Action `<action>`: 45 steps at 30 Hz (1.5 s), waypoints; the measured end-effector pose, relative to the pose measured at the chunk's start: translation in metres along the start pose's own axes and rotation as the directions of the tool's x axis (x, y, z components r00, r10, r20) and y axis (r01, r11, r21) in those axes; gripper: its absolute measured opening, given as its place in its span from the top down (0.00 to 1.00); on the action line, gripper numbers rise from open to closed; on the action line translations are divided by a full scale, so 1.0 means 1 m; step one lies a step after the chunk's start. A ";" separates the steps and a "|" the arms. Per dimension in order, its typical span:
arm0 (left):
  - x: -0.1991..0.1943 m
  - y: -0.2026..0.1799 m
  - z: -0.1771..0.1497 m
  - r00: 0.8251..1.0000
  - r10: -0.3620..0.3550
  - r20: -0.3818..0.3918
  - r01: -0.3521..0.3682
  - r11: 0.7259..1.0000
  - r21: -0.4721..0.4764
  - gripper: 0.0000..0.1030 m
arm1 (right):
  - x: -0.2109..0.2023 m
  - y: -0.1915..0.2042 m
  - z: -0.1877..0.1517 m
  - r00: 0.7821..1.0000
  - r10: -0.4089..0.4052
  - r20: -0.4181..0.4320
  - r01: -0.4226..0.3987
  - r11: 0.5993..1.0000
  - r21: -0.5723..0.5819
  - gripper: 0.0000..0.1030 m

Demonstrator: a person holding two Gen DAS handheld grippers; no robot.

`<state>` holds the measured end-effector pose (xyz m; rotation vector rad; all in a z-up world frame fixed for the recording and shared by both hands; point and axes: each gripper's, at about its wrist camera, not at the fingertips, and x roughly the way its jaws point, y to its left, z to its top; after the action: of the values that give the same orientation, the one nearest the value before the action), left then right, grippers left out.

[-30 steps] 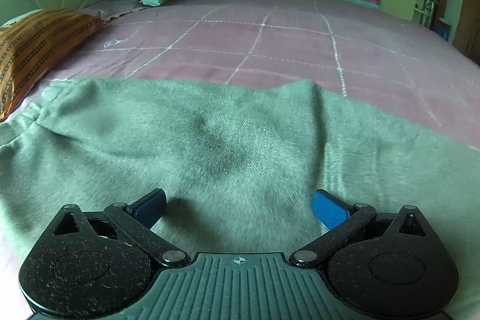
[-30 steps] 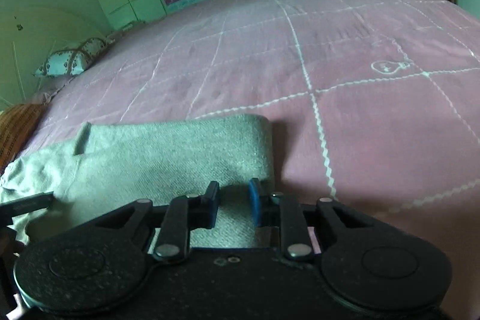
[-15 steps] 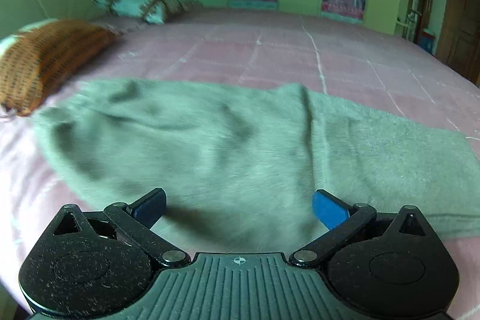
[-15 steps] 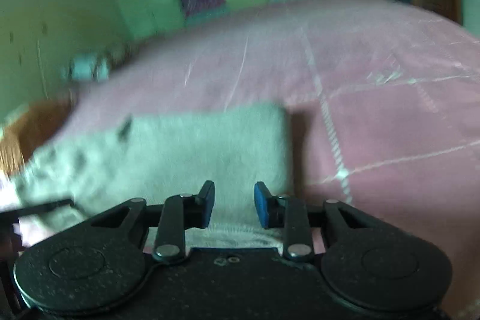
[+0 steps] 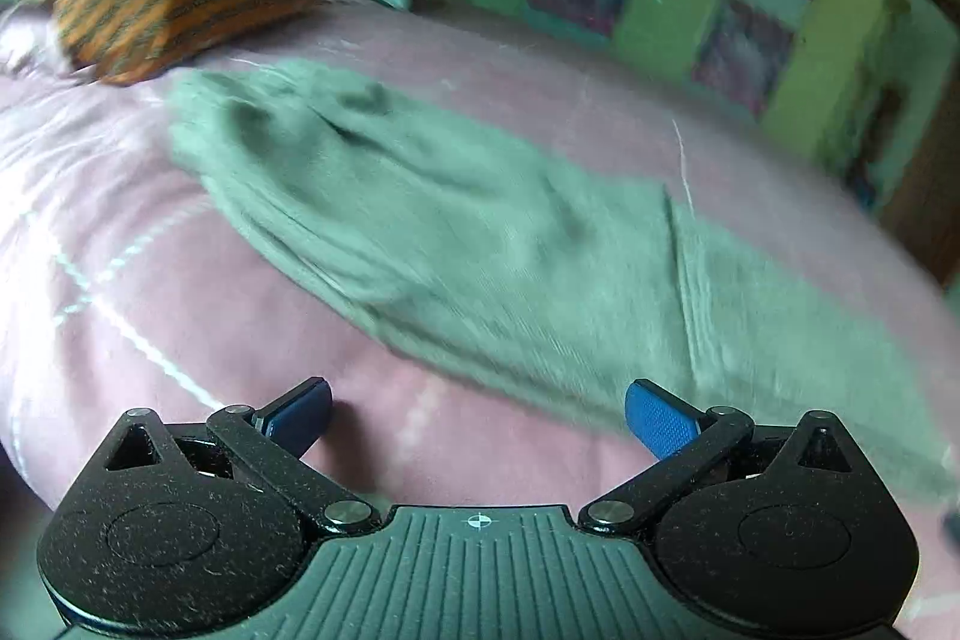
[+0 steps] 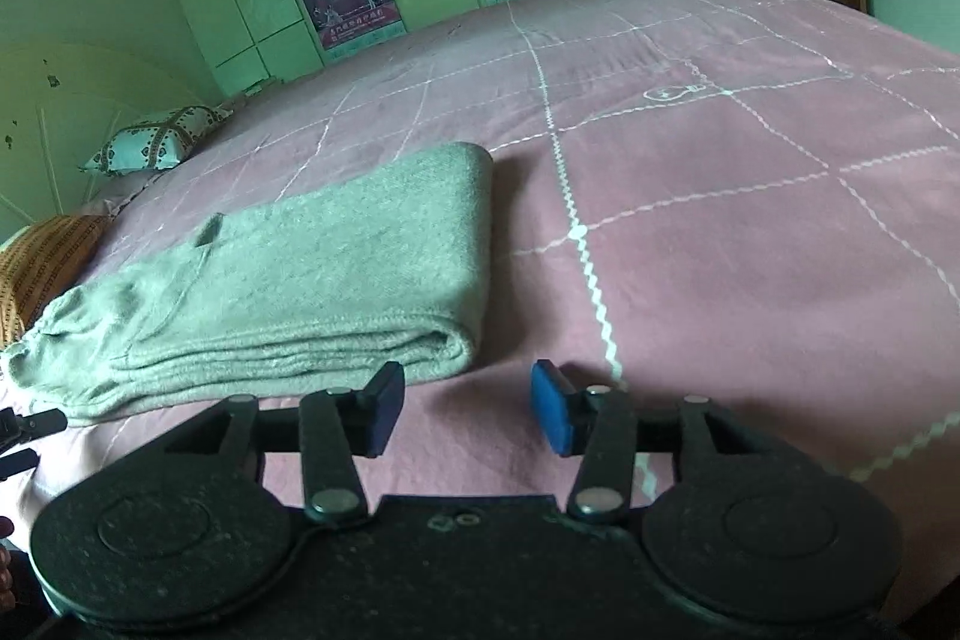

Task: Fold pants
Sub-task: 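Grasp the gathered leg cuffs with the left gripper and lift them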

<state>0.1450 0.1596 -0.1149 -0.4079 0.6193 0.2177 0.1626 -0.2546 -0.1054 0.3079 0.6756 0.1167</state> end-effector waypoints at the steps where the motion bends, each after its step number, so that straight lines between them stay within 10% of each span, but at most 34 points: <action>1: 0.000 0.011 0.004 1.000 -0.007 0.007 0.008 0.999 -0.039 0.00 | -0.002 -0.001 0.000 1.000 0.006 0.007 -0.006 1.000 0.006 0.62; 10: 0.049 0.101 0.069 1.000 -0.007 -0.004 0.006 0.990 -0.139 0.00 | -0.013 0.017 0.004 0.995 0.030 0.093 -0.025 0.999 -0.048 0.62; 20: 0.111 0.147 0.088 0.986 -0.140 0.085 0.157 0.955 -0.251 0.01 | 0.007 0.093 0.011 0.992 0.115 0.058 -0.101 0.975 -0.200 0.60; 22: 0.108 0.152 0.088 0.988 -0.117 0.096 0.139 0.951 -0.277 0.62 | 0.018 0.113 0.017 0.991 0.124 0.054 -0.110 0.972 -0.209 0.58; 24: 0.110 0.173 0.083 0.973 -0.193 0.129 0.228 0.900 -0.371 0.66 | 0.032 0.140 0.023 0.991 0.126 0.042 -0.111 0.962 -0.250 0.57; 35: 0.122 0.181 0.078 0.963 -0.232 0.138 0.265 0.908 -0.324 0.67 | 0.106 0.232 -0.026 0.998 0.028 -0.049 -0.052 0.802 -0.595 0.56; 38: 0.111 0.170 0.084 0.957 -0.234 0.174 0.276 0.917 -0.287 0.67 | 0.079 0.223 -0.010 0.996 0.092 -0.001 -0.079 0.852 -0.518 0.55; 41: 0.095 0.151 0.094 0.946 -0.256 0.197 0.296 0.931 -0.213 0.67 | 0.047 0.192 0.008 0.987 0.133 0.088 -0.091 0.923 -0.375 0.33; 45: 0.086 0.109 0.111 0.932 -0.309 0.191 0.335 0.933 -0.127 0.67 | 0.024 0.129 0.026 0.986 0.108 0.124 -0.092 0.987 -0.132 0.39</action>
<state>0.2358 0.3123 -0.1179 -0.6309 0.3613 -0.0159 0.1969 -0.1340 -0.0599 0.2260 0.5203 0.2323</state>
